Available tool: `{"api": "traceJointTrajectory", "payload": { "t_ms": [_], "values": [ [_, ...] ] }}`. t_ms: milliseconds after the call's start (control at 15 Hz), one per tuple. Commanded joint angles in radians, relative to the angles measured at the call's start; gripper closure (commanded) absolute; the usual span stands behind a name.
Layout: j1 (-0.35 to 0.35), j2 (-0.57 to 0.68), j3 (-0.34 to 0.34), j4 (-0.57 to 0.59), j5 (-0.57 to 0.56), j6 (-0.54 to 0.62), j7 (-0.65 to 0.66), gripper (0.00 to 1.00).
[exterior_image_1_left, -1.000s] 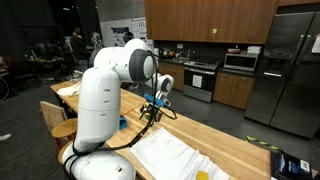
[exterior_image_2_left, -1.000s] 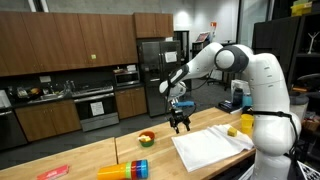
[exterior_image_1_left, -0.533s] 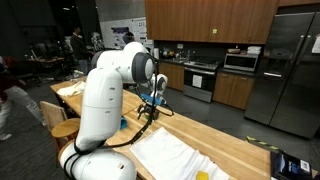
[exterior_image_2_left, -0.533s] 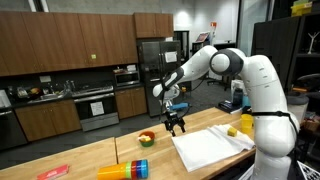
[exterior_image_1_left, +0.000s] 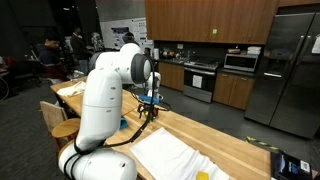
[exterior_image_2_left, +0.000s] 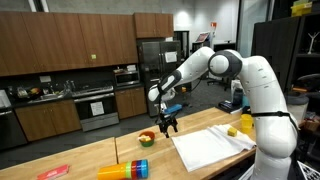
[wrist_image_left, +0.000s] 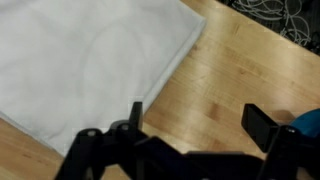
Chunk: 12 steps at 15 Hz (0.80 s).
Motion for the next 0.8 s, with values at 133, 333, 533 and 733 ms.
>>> {"api": "traceJointTrajectory", "payload": {
  "t_ms": [133, 333, 533, 733],
  "values": [
    [0.003, -0.015, 0.003, -0.033, -0.030, 0.268, 0.024, 0.00],
    [0.006, -0.007, -0.005, -0.063, -0.039, 0.433, 0.058, 0.00],
    [0.013, 0.020, -0.023, -0.083, -0.080, 0.558, 0.100, 0.00],
    [0.017, 0.049, -0.037, -0.092, -0.117, 0.628, 0.137, 0.00]
  ]
}}
